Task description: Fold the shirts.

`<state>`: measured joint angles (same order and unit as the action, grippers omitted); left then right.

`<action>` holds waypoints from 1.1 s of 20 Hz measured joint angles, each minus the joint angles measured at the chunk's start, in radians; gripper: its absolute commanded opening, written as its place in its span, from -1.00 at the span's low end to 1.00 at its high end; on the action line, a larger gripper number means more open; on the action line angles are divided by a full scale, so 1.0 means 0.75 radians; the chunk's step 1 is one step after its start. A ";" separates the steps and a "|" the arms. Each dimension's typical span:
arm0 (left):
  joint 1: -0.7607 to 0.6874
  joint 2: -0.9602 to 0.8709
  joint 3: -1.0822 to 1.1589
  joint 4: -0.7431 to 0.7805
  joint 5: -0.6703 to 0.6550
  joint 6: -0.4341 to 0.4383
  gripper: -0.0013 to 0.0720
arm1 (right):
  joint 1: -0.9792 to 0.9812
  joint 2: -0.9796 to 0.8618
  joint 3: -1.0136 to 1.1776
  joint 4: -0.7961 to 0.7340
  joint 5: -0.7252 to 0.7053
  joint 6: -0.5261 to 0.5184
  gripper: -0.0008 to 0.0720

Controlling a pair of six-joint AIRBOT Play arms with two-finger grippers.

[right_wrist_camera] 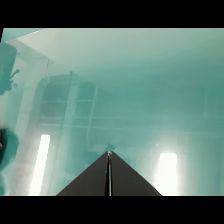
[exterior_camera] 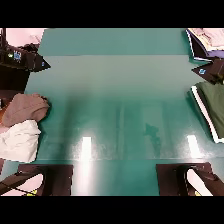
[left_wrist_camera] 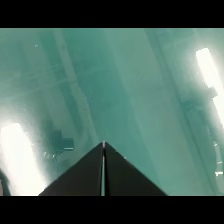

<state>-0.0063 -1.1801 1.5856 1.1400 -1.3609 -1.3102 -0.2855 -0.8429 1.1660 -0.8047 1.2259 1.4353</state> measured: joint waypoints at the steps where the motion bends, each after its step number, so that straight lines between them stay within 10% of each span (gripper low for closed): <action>1: 0.000 0.000 0.000 0.000 0.000 0.000 -0.89 | 0.002 -0.002 0.000 0.002 0.001 0.000 -0.93; 20: -0.001 0.033 -0.031 0.217 -0.053 -0.117 -0.89 | 0.003 -0.004 0.000 0.002 0.006 0.000 -0.93; 21: -0.001 0.053 -0.072 0.317 -0.069 -0.142 -0.84 | 0.003 -0.004 0.000 0.002 0.007 0.000 -0.93; 22: 0.000 0.073 -0.127 0.422 -0.080 -0.166 -0.14 | 0.003 -0.004 0.000 0.002 0.007 0.000 -0.93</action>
<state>-0.0063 -1.1252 1.4902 1.4563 -1.4208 -1.4345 -0.2832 -0.8459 1.1660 -0.8036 1.2312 1.4353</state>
